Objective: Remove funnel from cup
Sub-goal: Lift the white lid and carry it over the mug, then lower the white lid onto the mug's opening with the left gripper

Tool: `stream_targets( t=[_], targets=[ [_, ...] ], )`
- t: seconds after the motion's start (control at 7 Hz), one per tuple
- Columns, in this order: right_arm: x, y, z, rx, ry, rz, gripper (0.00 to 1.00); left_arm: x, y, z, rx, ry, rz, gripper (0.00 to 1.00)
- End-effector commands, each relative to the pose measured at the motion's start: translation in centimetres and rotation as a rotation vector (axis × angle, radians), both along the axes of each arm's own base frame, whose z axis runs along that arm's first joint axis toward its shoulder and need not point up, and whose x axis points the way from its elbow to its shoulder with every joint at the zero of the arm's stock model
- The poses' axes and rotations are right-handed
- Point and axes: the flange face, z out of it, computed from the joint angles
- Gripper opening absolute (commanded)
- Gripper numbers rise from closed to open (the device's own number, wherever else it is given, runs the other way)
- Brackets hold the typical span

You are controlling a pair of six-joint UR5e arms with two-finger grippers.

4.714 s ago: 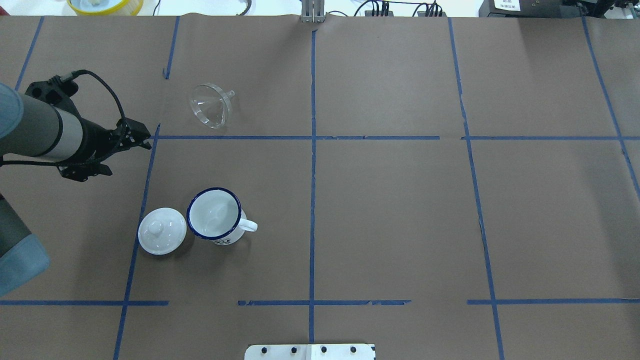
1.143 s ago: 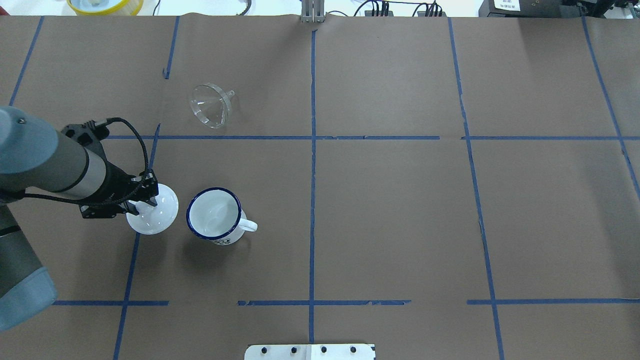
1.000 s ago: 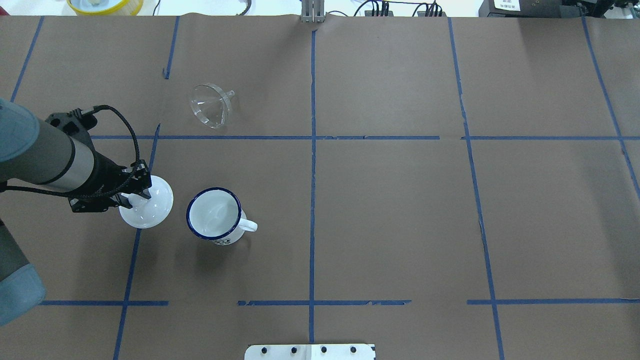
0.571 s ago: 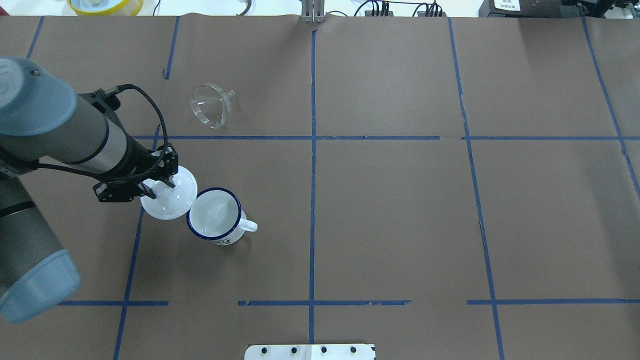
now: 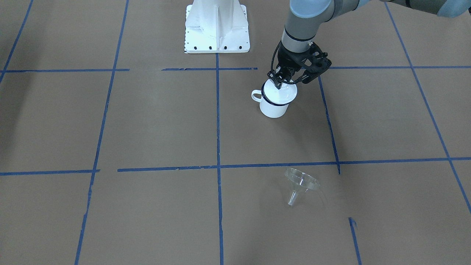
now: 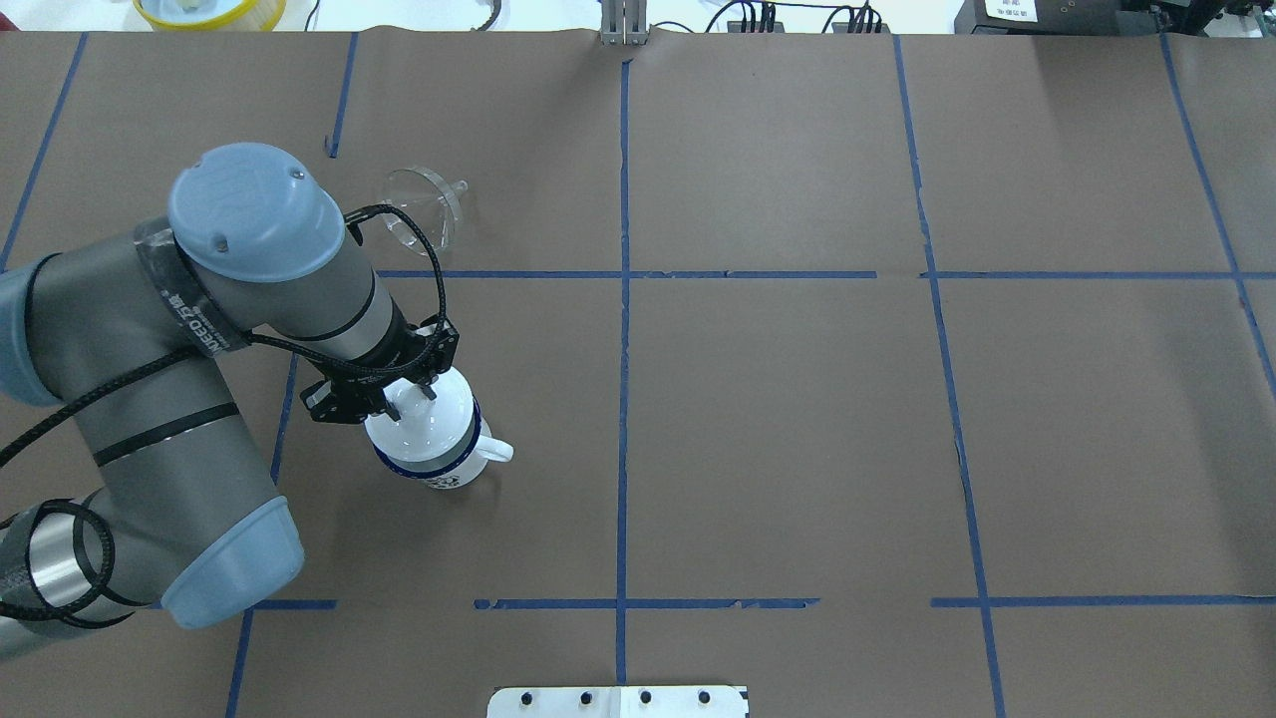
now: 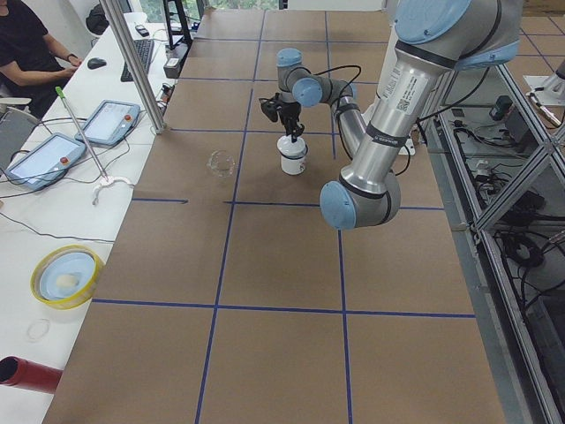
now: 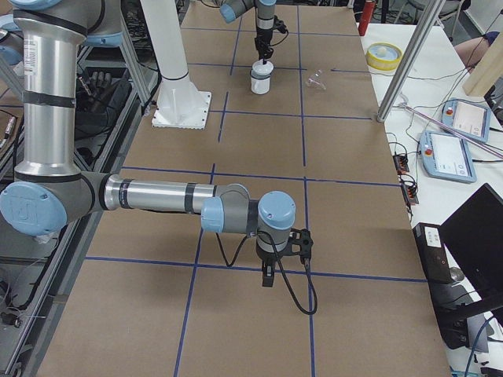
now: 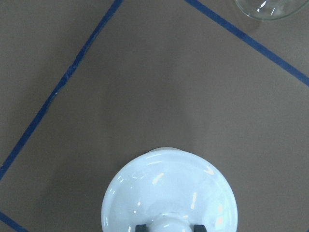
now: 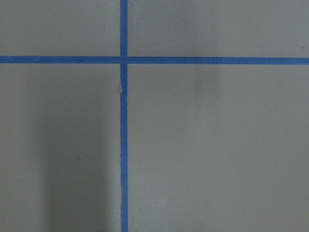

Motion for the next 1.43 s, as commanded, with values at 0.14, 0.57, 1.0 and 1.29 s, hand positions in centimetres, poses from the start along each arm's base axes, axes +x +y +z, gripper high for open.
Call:
stream_targets(
  t=[0.14,0.57,1.0,1.29],
  targets=[
    [0.0,0.01,0.07,-0.002,0.0,0.0,1.0,0.34,0.26,-0.11,-0.008,-0.001,-0.003,0.0],
    [0.0,0.0,0.0,0.0,0.0,0.0,1.0,-0.04,0.14,0.04,-0.001,-0.003,-0.008,0.0],
    [0.0,0.01,0.07,-0.002,0.0,0.0,1.0,-0.06,0.46,0.26,-0.001,-0.005,-0.003,0.0],
    [0.0,0.01,0.07,-0.002,0.0,0.0,1.0,-0.02,0.44,0.29,0.001,-0.005,-0.001,0.0]
  ],
)
